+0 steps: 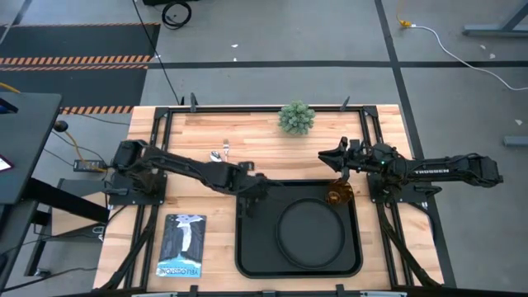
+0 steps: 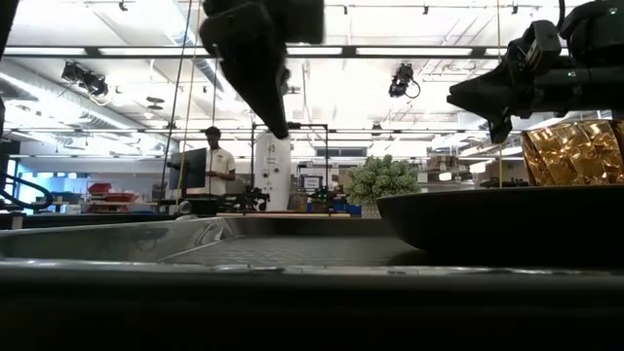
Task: Pick and place plate/cup/fork/spoon on tray
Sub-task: Put the orange fork on the black serving tray to the left of the black plate
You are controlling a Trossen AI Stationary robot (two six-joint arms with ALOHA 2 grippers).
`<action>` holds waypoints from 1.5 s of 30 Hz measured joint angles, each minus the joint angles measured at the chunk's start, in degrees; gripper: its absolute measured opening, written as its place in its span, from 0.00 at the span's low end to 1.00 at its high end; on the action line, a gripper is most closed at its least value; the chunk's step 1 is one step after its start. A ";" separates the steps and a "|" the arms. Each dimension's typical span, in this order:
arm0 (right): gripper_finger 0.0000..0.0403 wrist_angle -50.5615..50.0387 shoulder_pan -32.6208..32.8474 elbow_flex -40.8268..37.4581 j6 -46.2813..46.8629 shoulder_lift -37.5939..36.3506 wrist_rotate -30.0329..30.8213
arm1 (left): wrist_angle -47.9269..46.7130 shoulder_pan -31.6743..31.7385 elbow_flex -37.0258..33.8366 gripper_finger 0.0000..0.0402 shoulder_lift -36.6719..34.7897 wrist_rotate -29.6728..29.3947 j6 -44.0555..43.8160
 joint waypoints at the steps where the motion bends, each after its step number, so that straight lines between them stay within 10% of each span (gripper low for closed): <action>1: 0.21 -0.65 0.00 0.00 0.10 0.00 -0.02 | -1.01 0.00 0.00 0.27 -0.72 -1.08 -0.57; 33: 0.21 -1.47 -0.02 0.00 1.01 0.22 0.20 | 4.25 -4.36 -20.76 0.27 -10.12 -13.00 -18.55; 45: 0.21 1.41 0.00 0.00 0.14 0.81 0.63 | 21.01 11.35 -38.49 0.27 -20.33 -11.68 -37.19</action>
